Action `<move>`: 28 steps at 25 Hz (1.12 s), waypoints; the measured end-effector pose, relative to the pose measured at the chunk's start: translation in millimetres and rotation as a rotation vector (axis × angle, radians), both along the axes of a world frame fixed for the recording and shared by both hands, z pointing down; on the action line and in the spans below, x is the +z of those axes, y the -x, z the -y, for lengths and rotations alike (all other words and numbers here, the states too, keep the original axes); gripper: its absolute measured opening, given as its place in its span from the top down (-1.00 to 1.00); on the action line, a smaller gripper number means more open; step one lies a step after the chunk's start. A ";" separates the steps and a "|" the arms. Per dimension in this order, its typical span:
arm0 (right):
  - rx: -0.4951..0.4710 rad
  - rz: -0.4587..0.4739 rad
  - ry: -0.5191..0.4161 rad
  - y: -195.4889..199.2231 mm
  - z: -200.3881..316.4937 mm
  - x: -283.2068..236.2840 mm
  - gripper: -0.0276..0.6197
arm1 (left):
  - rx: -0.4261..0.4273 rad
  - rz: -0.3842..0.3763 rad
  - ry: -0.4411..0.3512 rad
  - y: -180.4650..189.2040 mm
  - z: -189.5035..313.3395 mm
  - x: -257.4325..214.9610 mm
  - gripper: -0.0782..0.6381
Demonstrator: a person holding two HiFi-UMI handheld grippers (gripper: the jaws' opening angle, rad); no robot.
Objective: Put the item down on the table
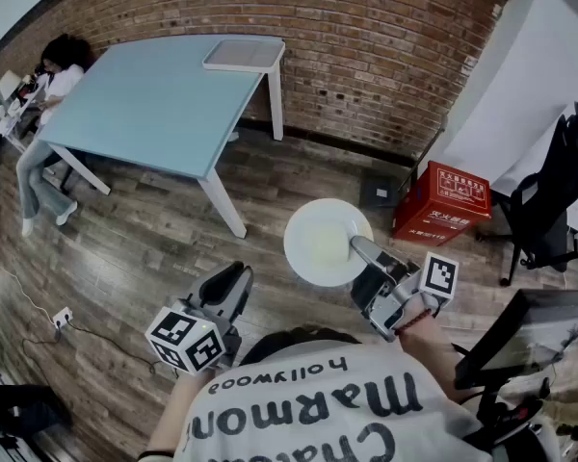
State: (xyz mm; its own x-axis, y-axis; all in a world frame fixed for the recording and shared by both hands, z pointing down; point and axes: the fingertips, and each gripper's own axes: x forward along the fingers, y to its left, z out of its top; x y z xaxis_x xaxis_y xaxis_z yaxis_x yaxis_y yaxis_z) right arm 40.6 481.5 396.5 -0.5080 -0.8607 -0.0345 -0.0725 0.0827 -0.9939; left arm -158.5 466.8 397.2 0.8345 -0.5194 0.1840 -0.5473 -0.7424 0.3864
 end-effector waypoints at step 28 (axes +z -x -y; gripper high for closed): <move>0.003 -0.002 -0.055 40.1 39.1 -3.8 0.77 | 0.017 -0.018 -0.078 43.5 38.6 -12.0 0.65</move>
